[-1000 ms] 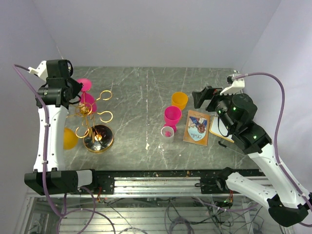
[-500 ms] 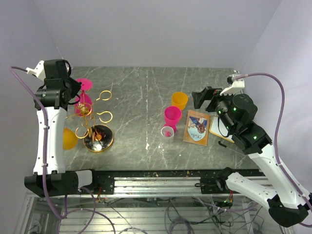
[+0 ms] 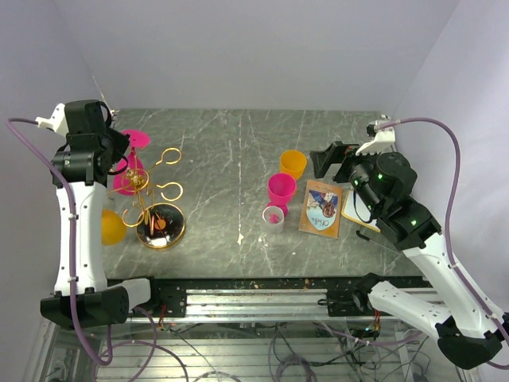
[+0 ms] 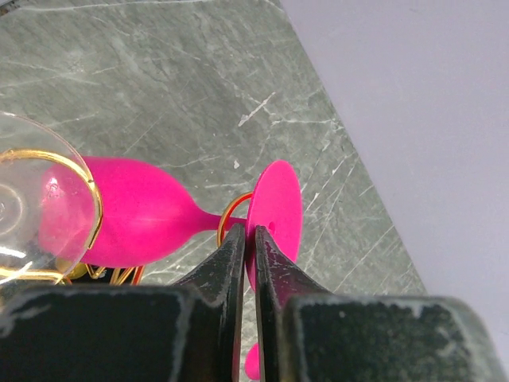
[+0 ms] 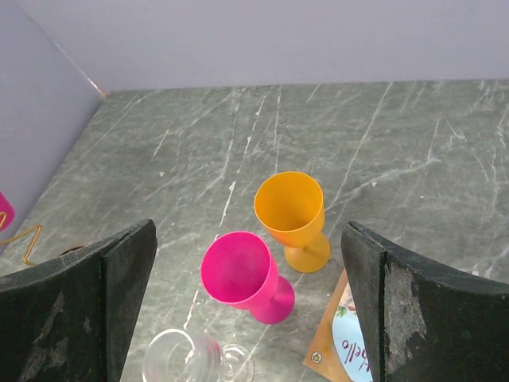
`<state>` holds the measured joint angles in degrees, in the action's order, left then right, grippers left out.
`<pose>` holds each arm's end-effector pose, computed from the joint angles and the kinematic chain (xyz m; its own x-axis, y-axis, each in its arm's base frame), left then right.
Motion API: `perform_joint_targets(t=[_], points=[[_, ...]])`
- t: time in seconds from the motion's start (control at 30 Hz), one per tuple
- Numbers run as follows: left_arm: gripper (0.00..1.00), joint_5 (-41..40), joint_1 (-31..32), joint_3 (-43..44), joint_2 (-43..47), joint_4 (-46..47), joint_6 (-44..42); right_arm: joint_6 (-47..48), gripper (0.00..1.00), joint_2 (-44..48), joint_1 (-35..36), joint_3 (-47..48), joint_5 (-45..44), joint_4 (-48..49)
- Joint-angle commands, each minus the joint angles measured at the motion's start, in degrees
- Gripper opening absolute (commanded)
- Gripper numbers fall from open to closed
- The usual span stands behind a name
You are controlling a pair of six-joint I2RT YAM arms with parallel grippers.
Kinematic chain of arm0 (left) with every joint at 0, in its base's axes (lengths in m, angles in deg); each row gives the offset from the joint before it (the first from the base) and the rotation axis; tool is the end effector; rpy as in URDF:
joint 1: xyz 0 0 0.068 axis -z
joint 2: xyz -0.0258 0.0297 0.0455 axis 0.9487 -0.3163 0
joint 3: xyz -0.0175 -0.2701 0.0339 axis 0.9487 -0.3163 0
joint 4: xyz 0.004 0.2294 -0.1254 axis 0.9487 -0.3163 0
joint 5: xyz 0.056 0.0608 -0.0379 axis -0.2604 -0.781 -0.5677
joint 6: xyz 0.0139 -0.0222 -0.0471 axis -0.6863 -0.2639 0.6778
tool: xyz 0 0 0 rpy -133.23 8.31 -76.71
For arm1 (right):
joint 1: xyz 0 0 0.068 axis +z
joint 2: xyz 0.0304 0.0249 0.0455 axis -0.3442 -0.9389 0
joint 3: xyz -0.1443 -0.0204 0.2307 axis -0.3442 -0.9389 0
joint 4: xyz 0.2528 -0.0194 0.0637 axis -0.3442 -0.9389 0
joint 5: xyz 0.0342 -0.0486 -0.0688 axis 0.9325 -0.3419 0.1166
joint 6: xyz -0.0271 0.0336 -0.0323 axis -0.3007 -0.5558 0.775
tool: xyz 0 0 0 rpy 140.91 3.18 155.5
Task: Take the wine glass off the wine glass rack
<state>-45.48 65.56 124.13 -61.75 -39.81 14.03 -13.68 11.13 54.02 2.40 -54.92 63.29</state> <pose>0.2282 0.0307 0.4369 -0.1141 -0.8030 -0.5850 -0.5880 0.5292 -0.6117 0.1543 0.0916 0.4218 -0.1893 0.2547 -0.9483 -0.2571 0.9192 0.2982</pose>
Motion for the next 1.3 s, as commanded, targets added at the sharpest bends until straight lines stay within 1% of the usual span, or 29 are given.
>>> perform_joint_targets(t=[0.0, 0.3, 0.77, 0.87, 1.03, 1.27], points=[[0.07, 1.5, -1.4, -0.1, 0.5, 1.3, 1.4, -0.5, 1.00, -0.1, 0.3, 0.3, 0.6, 0.6], [0.07, 6.7, -2.7, -2.5, 1.6, 3.9, 5.1, -0.3, 1.00, -0.3, 0.5, 0.3, 0.1, 0.5], [0.07, 8.1, -4.2, -9.2, 7.9, 5.9, 13.5, -0.3, 1.00, -0.1, 0.6, 0.0, 0.0, 0.6], [0.07, 9.3, -4.2, -11.0, 8.8, 7.8, 14.5, -0.2, 1.00, -0.1, 0.6, 0.1, -0.3, 0.6], [0.07, 11.9, -4.4, -12.7, 9.5, 8.5, 15.6, -0.4, 1.00, -0.3, 0.7, 0.0, 0.4, 0.6], [0.07, 12.0, -4.3, -15.2, 12.5, 9.1, 17.0, -0.2, 1.00, 0.0, 0.9, -0.4, -0.2, 0.9]])
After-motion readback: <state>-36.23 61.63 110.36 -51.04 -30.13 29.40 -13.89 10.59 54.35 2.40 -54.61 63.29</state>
